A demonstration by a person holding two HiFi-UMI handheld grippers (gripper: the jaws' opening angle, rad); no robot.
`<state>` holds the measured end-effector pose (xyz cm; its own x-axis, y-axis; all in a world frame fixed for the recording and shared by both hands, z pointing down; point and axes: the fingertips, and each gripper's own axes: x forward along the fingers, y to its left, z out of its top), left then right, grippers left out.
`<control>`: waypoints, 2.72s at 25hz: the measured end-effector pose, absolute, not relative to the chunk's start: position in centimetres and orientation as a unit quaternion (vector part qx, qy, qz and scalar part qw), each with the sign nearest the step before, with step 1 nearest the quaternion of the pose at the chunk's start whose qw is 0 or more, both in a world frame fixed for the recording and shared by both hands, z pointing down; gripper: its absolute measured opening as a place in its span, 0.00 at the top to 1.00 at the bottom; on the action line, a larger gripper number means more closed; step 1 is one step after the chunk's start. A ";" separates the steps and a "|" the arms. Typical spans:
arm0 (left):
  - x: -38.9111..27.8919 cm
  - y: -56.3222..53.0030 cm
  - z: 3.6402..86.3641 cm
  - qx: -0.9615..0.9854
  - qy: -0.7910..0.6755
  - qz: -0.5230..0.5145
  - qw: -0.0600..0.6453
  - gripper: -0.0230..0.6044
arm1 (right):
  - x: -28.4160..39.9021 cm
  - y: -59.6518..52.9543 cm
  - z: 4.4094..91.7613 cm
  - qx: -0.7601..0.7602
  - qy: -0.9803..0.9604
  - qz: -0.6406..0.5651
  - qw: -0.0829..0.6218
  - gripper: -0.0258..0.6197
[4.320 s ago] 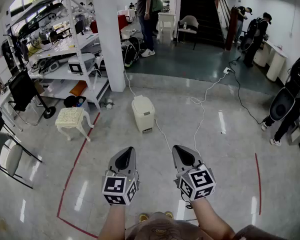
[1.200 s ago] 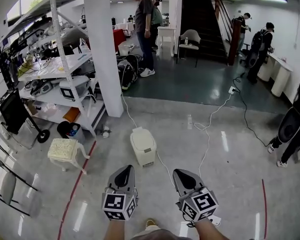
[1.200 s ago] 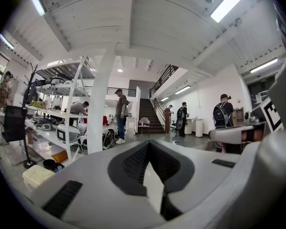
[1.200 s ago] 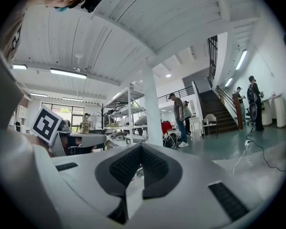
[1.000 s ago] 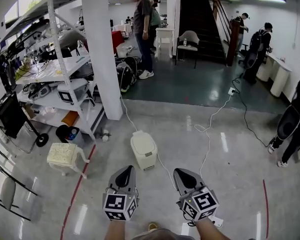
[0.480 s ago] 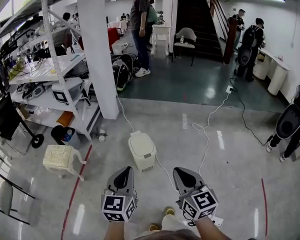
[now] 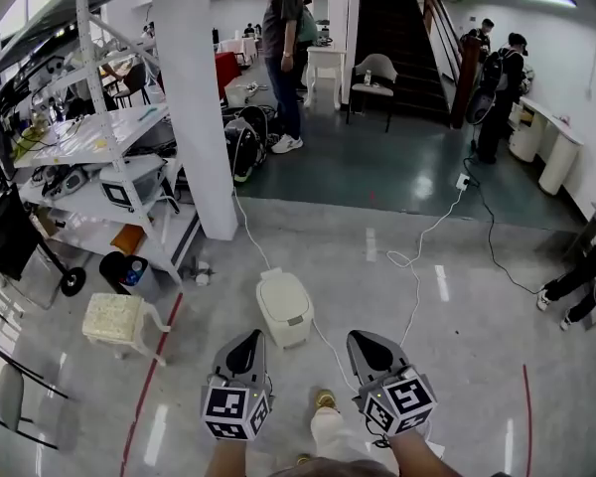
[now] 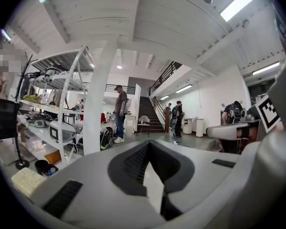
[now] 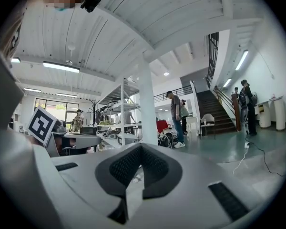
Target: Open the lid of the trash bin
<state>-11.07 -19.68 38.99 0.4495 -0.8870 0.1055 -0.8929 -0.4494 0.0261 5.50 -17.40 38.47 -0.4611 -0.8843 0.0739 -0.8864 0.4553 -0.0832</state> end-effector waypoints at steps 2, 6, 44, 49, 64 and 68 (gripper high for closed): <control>-11.0 -20.9 39.0 0.849 -0.525 0.039 0.038 0.99 | 5.7 -18.9 38.3 0.518 -0.853 0.054 0.007 0.91; -11.5 -23.9 39.5 0.845 -0.531 0.042 0.041 0.99 | 5.2 -22.2 38.4 0.514 -0.856 0.054 0.005 0.91; -13.2 -51.3 36.1 0.811 -0.583 0.044 0.002 0.99 | 3.4 -51.9 36.0 0.457 -0.888 0.045 -0.025 0.91; -13.8 -53.2 36.0 0.813 -0.580 0.046 0.000 0.99 | 2.4 -53.8 35.9 0.458 -0.888 0.045 -0.026 0.91; -15.3 -57.0 39.3 0.814 -0.578 0.045 0.023 0.99 | 0.1 -57.9 38.0 0.451 -0.891 0.051 -0.012 0.91; -15.4 -57.6 40.7 0.813 -0.579 0.043 0.038 0.99 | -0.8 -58.2 39.2 0.447 -0.893 0.054 -0.002 0.91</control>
